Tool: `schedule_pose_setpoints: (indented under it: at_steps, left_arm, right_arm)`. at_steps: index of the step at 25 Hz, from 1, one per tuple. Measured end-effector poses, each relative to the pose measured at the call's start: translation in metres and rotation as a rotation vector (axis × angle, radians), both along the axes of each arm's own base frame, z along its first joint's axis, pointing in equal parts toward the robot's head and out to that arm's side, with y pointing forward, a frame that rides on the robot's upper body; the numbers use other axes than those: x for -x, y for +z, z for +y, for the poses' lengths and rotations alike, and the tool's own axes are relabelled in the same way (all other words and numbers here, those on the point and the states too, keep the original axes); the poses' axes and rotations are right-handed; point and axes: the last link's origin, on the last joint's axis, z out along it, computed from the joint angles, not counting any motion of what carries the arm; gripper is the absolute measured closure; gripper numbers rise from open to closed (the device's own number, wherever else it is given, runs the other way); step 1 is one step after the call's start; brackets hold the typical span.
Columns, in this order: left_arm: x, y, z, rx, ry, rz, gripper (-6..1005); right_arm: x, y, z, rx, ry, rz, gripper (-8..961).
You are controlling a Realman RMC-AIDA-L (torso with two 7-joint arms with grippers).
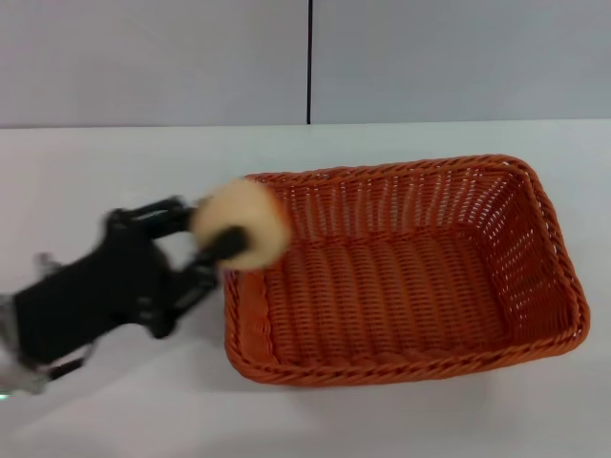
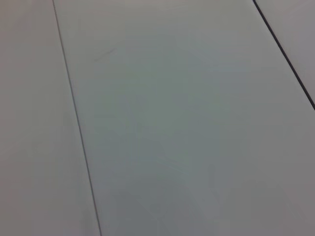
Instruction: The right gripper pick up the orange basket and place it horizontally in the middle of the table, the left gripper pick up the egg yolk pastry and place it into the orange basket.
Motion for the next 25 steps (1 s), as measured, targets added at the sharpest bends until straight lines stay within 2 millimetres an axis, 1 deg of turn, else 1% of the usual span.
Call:
schedule_pose_setpoints:
  at_steps: [3, 4, 9, 13, 14, 15, 16, 17, 20, 21, 22, 23, 24, 25]
  left_arm:
    - [-0.012, -0.018, 0.007, 0.053, -0.035, 0.026, 772]
    - [-0.016, -0.028, 0.010, 0.080, -0.039, 0.050, 766]
    - [-0.021, -0.041, 0.016, 0.119, -0.027, 0.085, 515]
    - [-0.019, -0.040, 0.017, 0.115, -0.014, 0.084, 353]
    - [-0.014, -0.034, 0.017, 0.089, 0.010, 0.079, 313]
    - [-0.008, -0.028, 0.017, 0.059, 0.032, 0.078, 295]
    - [-0.008, -0.028, 0.017, 0.059, 0.032, 0.078, 276]
    - [0.002, -0.017, 0.017, 0.009, 0.067, 0.076, 258]
    - [0.002, -0.017, 0.017, 0.009, 0.067, 0.076, 203]
    - [0.031, 0.019, 0.012, -0.149, 0.192, 0.059, 185]
    - [0.039, 0.028, 0.009, -0.195, 0.231, 0.052, 185]
    - [0.052, 0.043, 0.003, -0.274, 0.297, 0.045, 185]
    - [0.052, 0.043, 0.003, -0.274, 0.297, 0.045, 185]
    - [0.052, 0.043, 0.003, -0.274, 0.297, 0.045, 185]
  right_arm:
    - [-0.002, -0.002, -0.001, 0.003, -0.009, 0.009, 279]
    - [-0.003, -0.002, -0.002, 0.002, -0.012, 0.009, 279]
    - [-0.004, -0.003, -0.004, 0.001, -0.015, -0.004, 279]
    - [-0.004, -0.004, -0.004, 0.006, -0.018, -0.008, 279]
    - [-0.004, -0.004, -0.004, 0.007, -0.018, -0.012, 279]
    - [-0.004, -0.005, -0.004, 0.008, -0.018, -0.016, 279]
    - [-0.004, -0.005, -0.004, 0.010, -0.018, -0.017, 279]
    - [-0.004, -0.005, -0.004, 0.011, -0.019, -0.018, 279]
    - [-0.006, -0.005, -0.005, 0.009, -0.026, -0.024, 279]
    - [-0.007, -0.005, -0.006, 0.002, -0.034, -0.032, 279]
    - [-0.008, -0.005, -0.006, -0.003, -0.040, -0.038, 279]
    - [-0.011, -0.004, -0.007, -0.011, -0.055, -0.047, 279]
    - [-0.017, -0.003, -0.010, -0.022, -0.094, -0.062, 279]
    - [-0.017, -0.003, -0.010, -0.022, -0.094, -0.062, 279]
